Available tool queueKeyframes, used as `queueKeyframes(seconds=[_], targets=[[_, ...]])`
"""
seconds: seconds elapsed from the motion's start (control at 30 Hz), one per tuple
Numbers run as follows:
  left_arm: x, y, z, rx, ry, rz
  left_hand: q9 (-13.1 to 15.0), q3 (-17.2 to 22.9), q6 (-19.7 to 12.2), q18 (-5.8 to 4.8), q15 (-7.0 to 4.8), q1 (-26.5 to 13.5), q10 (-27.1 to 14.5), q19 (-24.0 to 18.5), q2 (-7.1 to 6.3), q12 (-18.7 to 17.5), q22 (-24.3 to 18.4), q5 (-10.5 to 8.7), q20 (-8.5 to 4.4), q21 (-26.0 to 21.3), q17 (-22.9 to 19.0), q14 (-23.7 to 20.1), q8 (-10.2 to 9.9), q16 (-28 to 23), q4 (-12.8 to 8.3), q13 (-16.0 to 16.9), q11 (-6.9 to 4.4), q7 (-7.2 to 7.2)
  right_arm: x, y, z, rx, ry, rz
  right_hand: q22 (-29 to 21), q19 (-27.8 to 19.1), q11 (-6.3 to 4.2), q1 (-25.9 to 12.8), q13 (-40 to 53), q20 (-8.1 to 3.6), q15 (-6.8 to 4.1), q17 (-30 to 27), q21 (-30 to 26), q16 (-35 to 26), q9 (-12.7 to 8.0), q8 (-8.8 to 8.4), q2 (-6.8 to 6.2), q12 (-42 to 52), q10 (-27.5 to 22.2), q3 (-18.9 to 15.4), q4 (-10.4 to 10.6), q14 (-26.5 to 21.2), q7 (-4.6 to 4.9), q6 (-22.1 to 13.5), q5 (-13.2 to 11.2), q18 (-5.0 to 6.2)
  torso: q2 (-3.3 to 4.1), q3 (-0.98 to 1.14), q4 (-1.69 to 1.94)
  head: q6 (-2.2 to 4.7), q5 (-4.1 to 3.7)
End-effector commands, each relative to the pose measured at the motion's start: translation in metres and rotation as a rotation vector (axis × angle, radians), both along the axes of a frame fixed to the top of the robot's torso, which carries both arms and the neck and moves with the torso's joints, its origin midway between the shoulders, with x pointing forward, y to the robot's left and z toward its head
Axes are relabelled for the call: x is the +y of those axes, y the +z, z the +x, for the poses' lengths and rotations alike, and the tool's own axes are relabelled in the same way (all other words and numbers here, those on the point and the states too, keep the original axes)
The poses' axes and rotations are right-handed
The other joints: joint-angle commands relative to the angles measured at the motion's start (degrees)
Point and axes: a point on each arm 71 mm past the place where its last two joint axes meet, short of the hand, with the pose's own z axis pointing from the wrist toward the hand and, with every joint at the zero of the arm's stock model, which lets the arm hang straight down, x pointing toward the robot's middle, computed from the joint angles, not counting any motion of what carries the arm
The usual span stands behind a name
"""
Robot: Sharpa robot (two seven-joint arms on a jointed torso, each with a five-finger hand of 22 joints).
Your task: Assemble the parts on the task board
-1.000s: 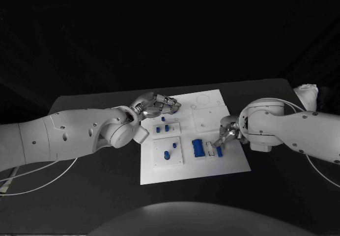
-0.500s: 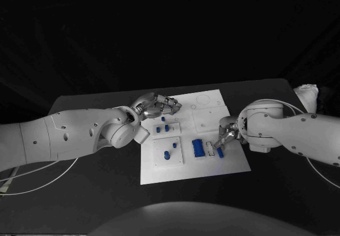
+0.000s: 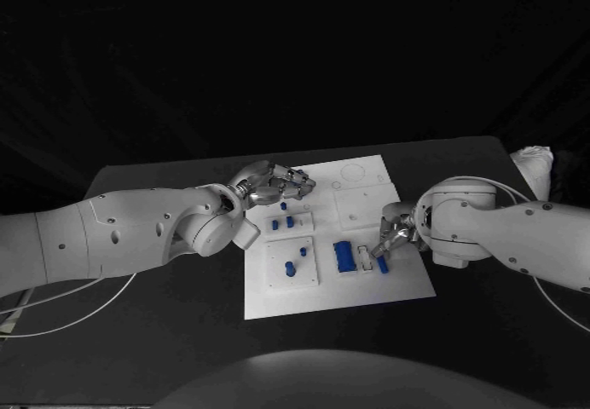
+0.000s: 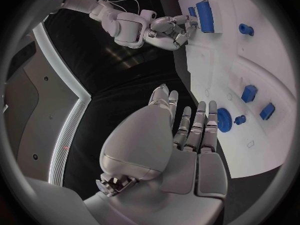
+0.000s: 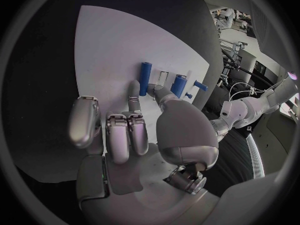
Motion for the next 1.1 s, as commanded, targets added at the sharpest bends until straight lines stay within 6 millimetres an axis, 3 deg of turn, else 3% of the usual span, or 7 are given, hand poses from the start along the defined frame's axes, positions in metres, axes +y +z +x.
queueKeyframes(seconds=[0.03,0.47,1.1], targets=[[-0.002,0.000,-0.001,0.003,-0.020,-0.002,0.04,-0.31,0.03,-0.98,0.20,-0.03,0.02,0.38,0.41,0.26,-0.06,0.38,0.16,0.37,-0.03,0.06,0.37,0.37,0.08,-0.07,0.19,0.28,-0.017,-0.019,-0.005,0.047,-0.113,0.006,8.37,0.10,-0.36,0.90,15.09,-0.28,-0.54,15.09,-0.22,0.20,-1.11,-1.76,1.31,0.22,5.97,5.33,-4.82,6.06,-0.43,-2.95,0.57,0.62,0.00,0.01,0.00,0.01,0.26],[-0.001,0.000,-0.001,0.007,-0.018,0.001,0.04,-0.31,0.03,-0.98,0.20,-0.03,0.02,0.38,0.41,0.26,-0.06,0.38,0.16,0.37,-0.03,0.06,0.37,0.37,0.08,-0.07,0.19,0.28,-0.030,-0.013,-0.009,0.071,-0.201,0.091,8.45,0.15,-0.39,0.33,15.09,-0.32,-0.58,15.09,-0.29,0.20,-0.25,-1.34,1.35,0.22,5.97,6.12,-5.23,6.06,-0.45,-3.12,1.70,0.62,-0.03,-0.02,-0.03,0.01,0.53],[-0.002,-0.001,0.000,0.015,-0.020,0.005,0.03,-0.32,-0.01,-1.08,0.29,0.04,0.10,0.42,0.48,0.27,-0.06,0.48,0.15,0.44,-0.04,0.13,0.39,0.45,0.06,-0.08,0.24,0.33,-0.026,0.016,-0.006,0.035,-0.188,0.130,8.57,0.25,-0.35,0.03,15.09,-0.32,-0.56,15.09,-0.06,0.20,0.04,-1.36,1.26,0.22,5.97,6.34,-5.43,6.06,-0.39,-3.52,1.27,0.56,-0.02,-0.02,-0.03,0.01,0.40]])
